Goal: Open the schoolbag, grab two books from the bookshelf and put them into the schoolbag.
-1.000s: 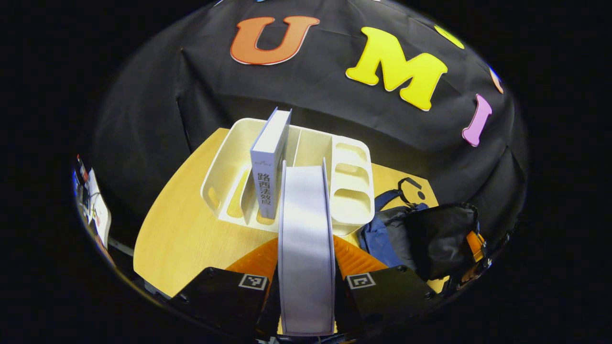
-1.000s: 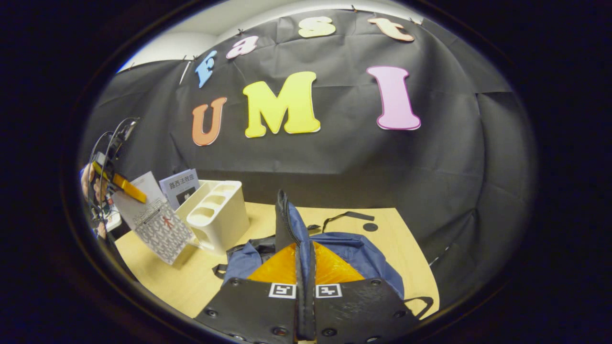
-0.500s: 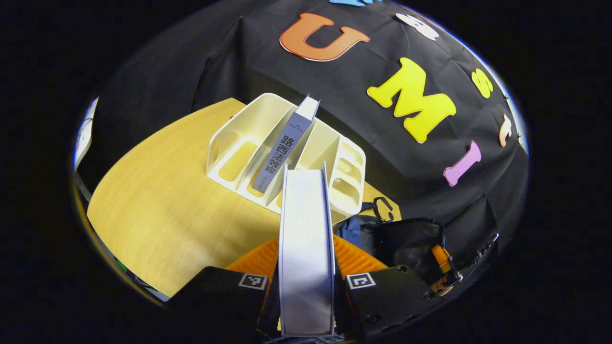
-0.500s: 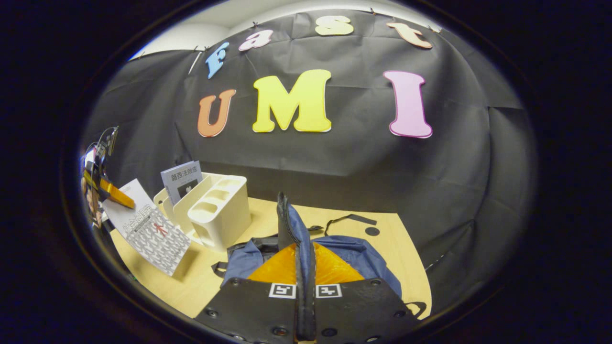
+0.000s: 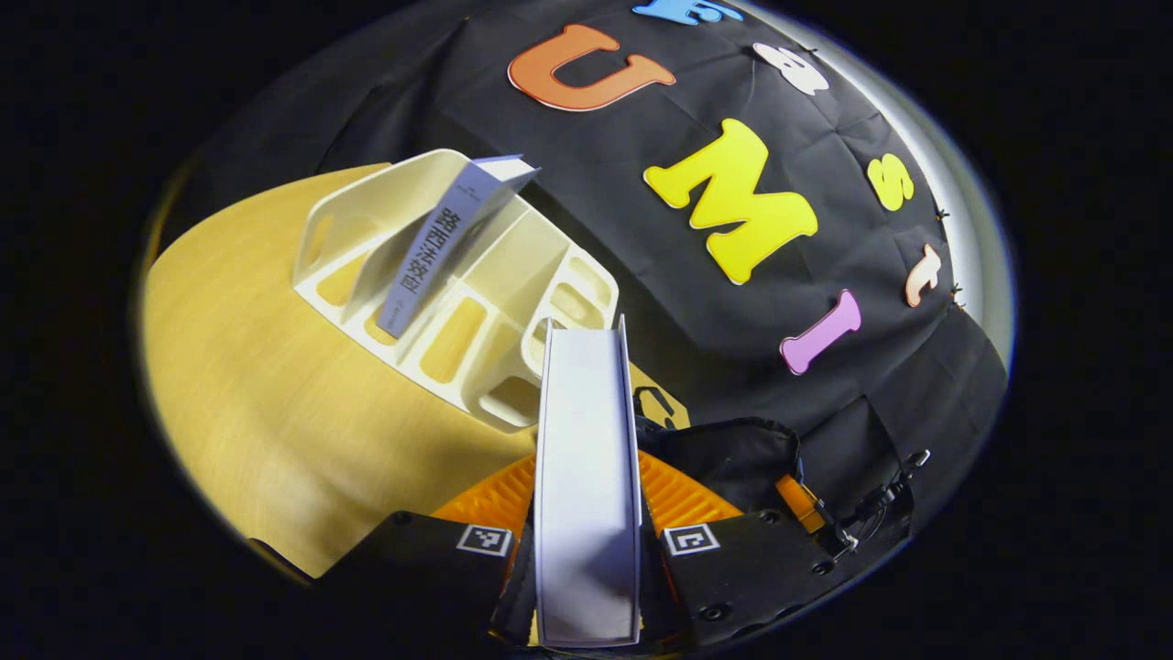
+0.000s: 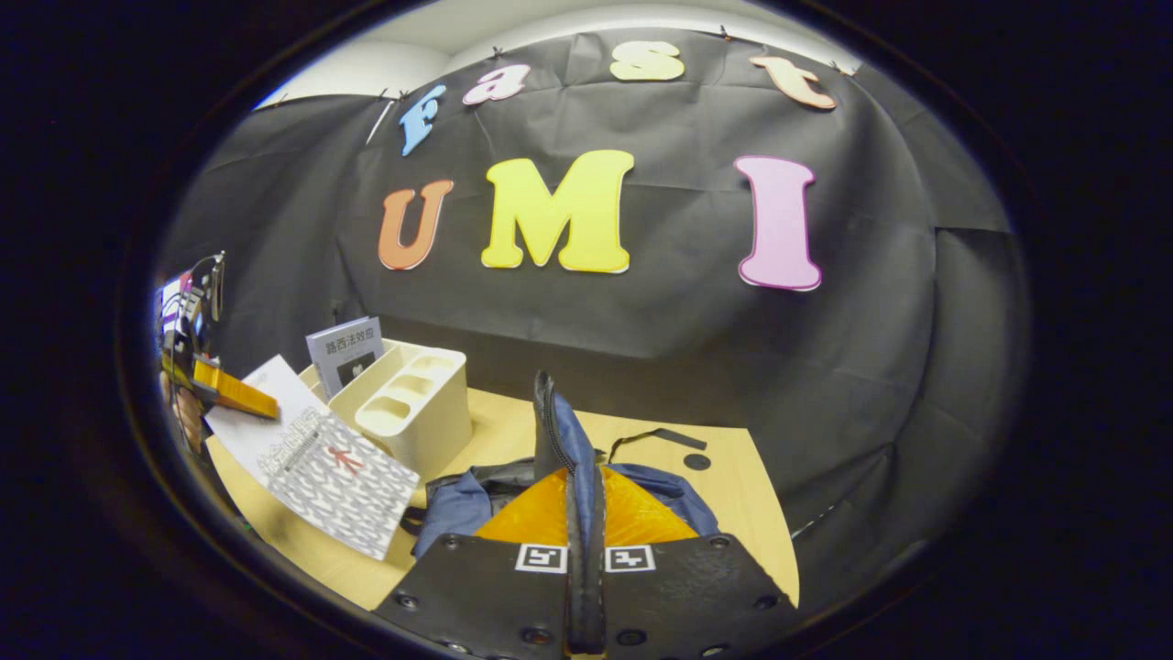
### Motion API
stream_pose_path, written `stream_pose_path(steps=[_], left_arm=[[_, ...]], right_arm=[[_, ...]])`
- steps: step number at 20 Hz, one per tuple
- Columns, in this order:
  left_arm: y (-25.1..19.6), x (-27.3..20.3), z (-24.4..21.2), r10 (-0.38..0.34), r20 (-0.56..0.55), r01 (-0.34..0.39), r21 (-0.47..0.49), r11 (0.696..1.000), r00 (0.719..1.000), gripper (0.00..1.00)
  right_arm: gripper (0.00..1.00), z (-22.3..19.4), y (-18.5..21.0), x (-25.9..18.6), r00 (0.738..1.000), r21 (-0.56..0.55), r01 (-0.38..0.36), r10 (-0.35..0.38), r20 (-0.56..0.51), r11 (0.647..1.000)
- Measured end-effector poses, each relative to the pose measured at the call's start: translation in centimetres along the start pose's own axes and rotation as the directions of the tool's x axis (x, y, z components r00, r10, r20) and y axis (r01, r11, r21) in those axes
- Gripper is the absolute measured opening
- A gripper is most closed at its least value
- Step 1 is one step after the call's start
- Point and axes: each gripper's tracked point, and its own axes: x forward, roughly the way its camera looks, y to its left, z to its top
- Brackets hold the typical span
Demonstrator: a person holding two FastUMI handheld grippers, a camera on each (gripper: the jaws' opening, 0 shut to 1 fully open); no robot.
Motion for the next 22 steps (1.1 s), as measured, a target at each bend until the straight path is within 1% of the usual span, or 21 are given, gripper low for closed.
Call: stream_pose_path(steps=[3,6,8,12,14,15,16,17,20,22], left_arm=[[-1.4,3.1,-1.6,0.000,-0.033,0.001,0.020,1.000,0.999,0.46],[-4.4,5.9,-3.1,-0.067,-0.065,0.066,-0.012,0.998,0.996,0.46],[-6.3,7.9,-3.5,-0.112,-0.062,0.110,-0.036,0.993,0.992,0.46],[-9.3,11.9,-5.2,-0.174,-0.084,0.167,-0.081,0.983,0.981,0.46],[-9.8,14.2,-6.1,-0.147,-0.079,0.145,-0.036,0.989,0.986,0.46],[-10.2,15.5,-6.5,-0.137,-0.082,0.135,-0.030,0.990,0.987,0.46],[-10.4,16.4,-7.2,-0.140,-0.093,0.136,-0.043,0.990,0.986,0.46],[-10.4,17.2,-7.9,-0.139,-0.104,0.134,-0.056,0.989,0.985,0.46],[-11.0,19.3,-10.0,-0.155,-0.134,0.142,-0.101,0.985,0.979,0.46],[-10.7,20.1,-11.5,-0.147,-0.145,0.133,-0.103,0.986,0.978,0.46]], right_arm=[[0.00,0.5,-1.1,-0.2,1.000,0.032,-0.006,0.006,0.011,0.999],[0.00,0.5,-2.0,-0.3,1.000,0.065,-0.008,0.006,0.021,0.998],[0.00,0.5,-2.4,-0.3,1.000,0.083,-0.011,0.009,0.023,0.997],[0.00,0.7,-3.1,-0.2,1.000,0.097,-0.004,0.002,0.028,0.995],[0.00,0.4,-2.9,0.1,1.000,0.115,-0.005,0.001,0.029,0.993],[0.00,0.3,-2.9,0.1,1.000,0.120,-0.009,0.005,0.027,0.993],[0.02,0.3,-2.7,0.1,1.000,0.124,-0.013,0.009,0.030,0.992],[0.00,0.6,-2.8,0.0,0.999,0.121,-0.011,0.006,0.035,0.993],[0.01,1.1,-2.5,-0.4,0.999,0.119,-0.017,0.011,0.051,0.993],[0.00,1.2,-1.8,-0.3,0.998,0.120,-0.027,0.021,0.054,0.992]])
